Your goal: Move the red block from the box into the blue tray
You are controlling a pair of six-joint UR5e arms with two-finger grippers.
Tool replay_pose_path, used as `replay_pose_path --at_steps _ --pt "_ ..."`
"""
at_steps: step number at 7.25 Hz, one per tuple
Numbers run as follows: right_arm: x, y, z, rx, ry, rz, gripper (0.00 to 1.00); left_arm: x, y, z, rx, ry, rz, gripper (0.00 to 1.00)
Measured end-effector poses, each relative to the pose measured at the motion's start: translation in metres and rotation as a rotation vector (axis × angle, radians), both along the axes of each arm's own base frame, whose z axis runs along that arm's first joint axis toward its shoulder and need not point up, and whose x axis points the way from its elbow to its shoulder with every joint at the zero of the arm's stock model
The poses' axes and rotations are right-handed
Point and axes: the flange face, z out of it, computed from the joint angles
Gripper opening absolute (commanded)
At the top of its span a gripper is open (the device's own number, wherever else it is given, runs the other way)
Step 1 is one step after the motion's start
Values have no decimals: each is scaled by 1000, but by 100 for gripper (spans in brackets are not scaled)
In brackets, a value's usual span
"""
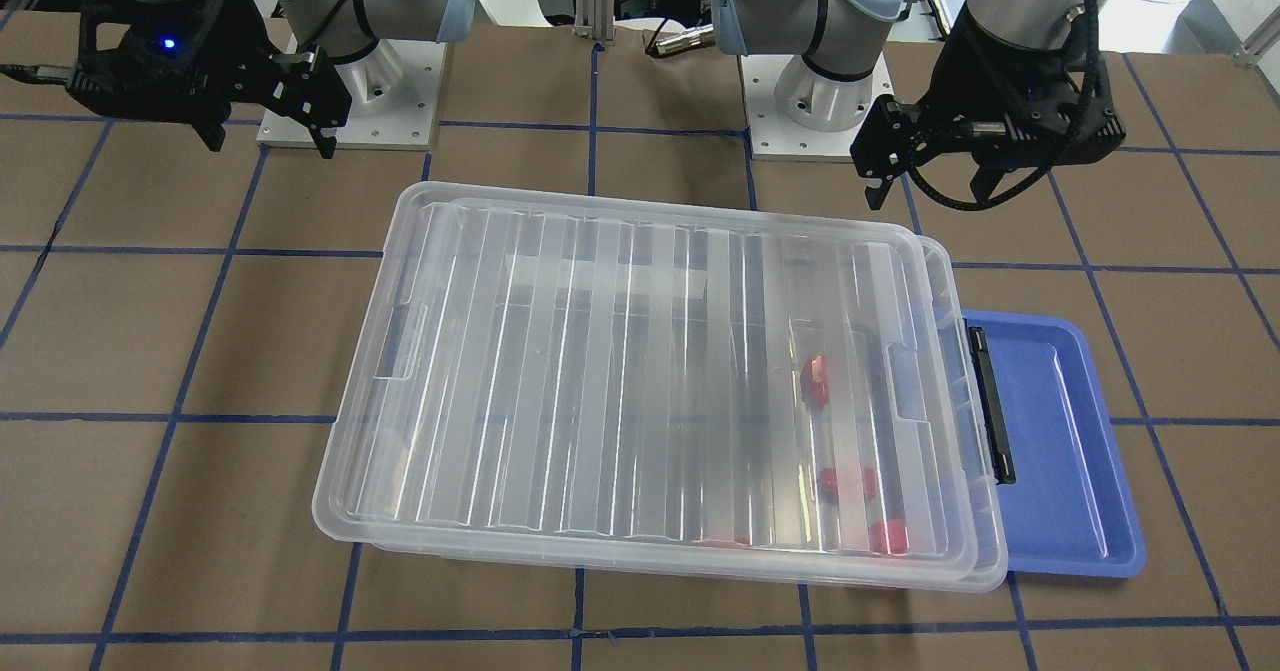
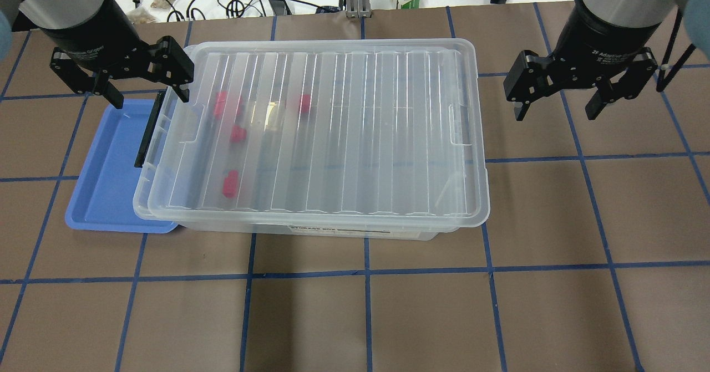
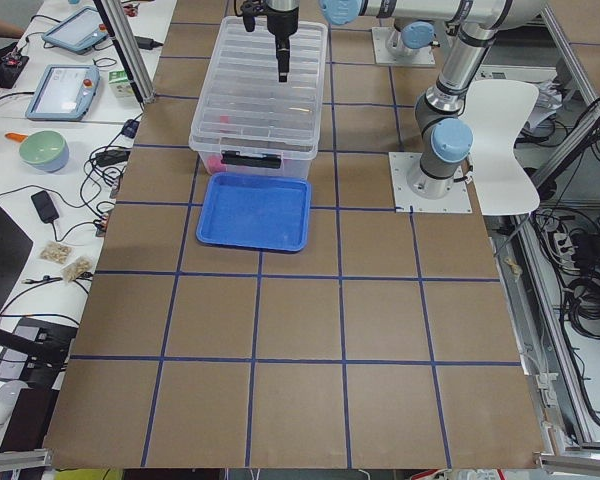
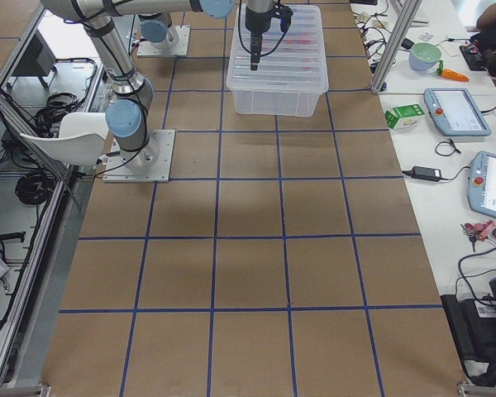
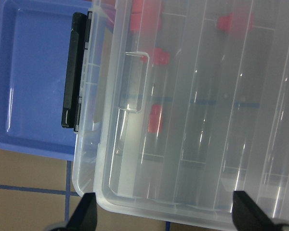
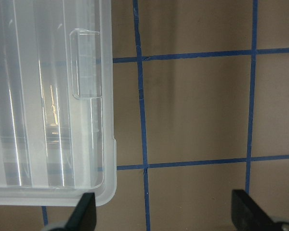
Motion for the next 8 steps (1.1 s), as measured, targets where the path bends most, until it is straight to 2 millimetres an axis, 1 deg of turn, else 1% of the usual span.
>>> replay_pose_path --at_steps 2,6,7,8 --pt "0 0 -1 2 2 0 100 0 0 0 0 0 0 100" --pt "-2 -6 -8 -5 4 8 100 0 0 0 -1 1 0 100" --pt "-1 -8 -12 1 -3 2 100 0 0 1 -1 1 0 100" --pt "0 -17 -23 5 -8 0 100 0 1 1 -2 1 0 100"
